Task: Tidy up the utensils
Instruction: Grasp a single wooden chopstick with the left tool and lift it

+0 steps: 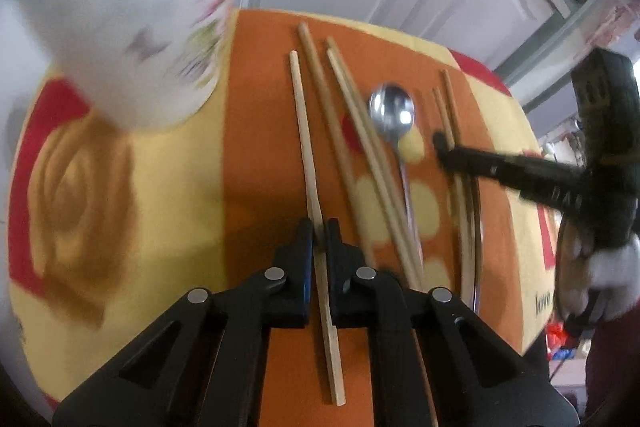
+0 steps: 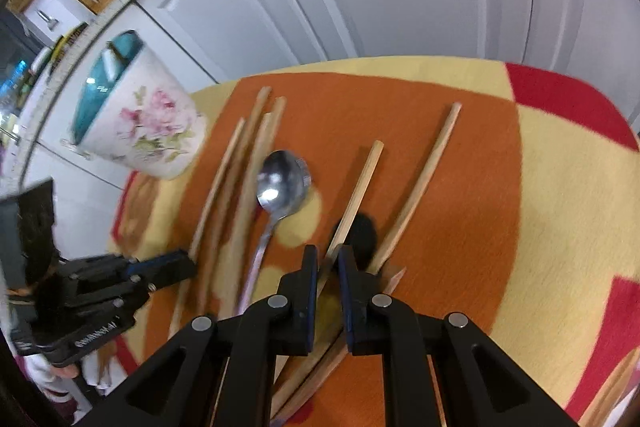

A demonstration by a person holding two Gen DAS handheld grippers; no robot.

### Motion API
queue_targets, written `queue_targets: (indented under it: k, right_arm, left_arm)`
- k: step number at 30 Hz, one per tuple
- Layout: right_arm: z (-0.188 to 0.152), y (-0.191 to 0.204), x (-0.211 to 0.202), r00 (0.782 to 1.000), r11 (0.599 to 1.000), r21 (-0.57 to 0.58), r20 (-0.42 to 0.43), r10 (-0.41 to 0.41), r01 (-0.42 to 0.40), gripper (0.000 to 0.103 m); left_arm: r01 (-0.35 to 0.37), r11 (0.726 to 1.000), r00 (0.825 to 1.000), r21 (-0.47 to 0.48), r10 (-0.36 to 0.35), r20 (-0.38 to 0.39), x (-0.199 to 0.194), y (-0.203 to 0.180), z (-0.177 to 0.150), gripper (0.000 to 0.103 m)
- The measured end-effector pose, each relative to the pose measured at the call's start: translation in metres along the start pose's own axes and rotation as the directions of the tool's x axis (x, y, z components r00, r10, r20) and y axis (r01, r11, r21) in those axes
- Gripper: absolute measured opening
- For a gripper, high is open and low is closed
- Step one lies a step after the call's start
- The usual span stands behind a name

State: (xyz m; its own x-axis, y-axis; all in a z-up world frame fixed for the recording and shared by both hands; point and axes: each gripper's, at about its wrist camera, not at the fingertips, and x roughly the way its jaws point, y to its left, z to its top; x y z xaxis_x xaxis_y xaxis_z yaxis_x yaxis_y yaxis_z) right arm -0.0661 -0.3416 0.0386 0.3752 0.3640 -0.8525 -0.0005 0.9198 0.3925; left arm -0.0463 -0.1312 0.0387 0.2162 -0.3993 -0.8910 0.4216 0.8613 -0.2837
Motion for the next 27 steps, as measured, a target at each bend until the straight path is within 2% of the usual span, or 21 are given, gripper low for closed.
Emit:
queue_targets:
  k: [8,11,12,13,14,15,18,22,24,27]
  right_arm:
    - [-0.019,0.018,0.0,0.996,0.998,-0.031,-0.067,0.053,-0.055,0.01]
    - [-0.021,0.025,0.009,0.993,0.998,-0.057,-0.117,0.01,-0.017,0.01]
    - [-0.02,0.026,0.009,0.994,0.998,-0.064,-0.108,-0.003,-0.004,0.013]
    - [-0.019,0.026,0.009,0.995,0.998,-0.062,-0.1,-0.015,0.009,0.023]
    - [-0.016,0.024,0.009,0.996,0.998,-0.052,-0.089,-0.029,0.024,0.027]
    - [-0.013,0.022,0.009,0.997,0.999,-0.037,-0.076,-0.029,0.026,0.028]
    - [-0.003,0.019,0.012,0.996,0.998,-0.015,-0.067,-0.055,0.054,0.028]
    - [0.004,0.022,0.019,0.994,0.996,-0.024,-0.063,-0.089,0.088,0.028]
    - [0.005,0.028,0.021,0.991,0.991,-0.051,-0.053,-0.126,0.123,0.02]
    - [0.004,0.032,0.022,0.985,0.981,-0.101,-0.032,-0.172,0.168,0.01]
  left_arm:
    - [0.004,1.0,0.998,0.025,-0.003,-0.055,-0.02,0.007,-0.046,0.004]
    - [-0.012,0.999,0.998,0.035,0.015,-0.065,-0.025,0.007,-0.05,0.004]
    - [-0.028,0.998,0.998,0.049,0.031,-0.054,-0.027,0.006,-0.047,0.004]
    - [-0.041,0.997,0.998,0.061,0.044,-0.04,-0.029,0.005,-0.045,0.005]
    - [-0.056,0.996,0.998,0.071,0.058,-0.025,-0.03,0.004,-0.041,0.007]
    - [-0.066,0.995,0.998,0.071,0.067,-0.015,-0.03,0.004,-0.037,0.014]
    - [-0.056,0.996,0.998,0.063,0.055,0.023,-0.029,0.002,-0.02,0.032]
    - [-0.13,0.989,0.989,0.073,0.124,0.077,-0.014,-0.003,0.007,0.033]
    - [-0.139,0.987,0.988,0.075,0.133,0.077,-0.003,-0.002,0.016,0.033]
    - [-0.145,0.983,0.989,0.11,0.142,0.035,0.018,-0.004,0.023,0.033]
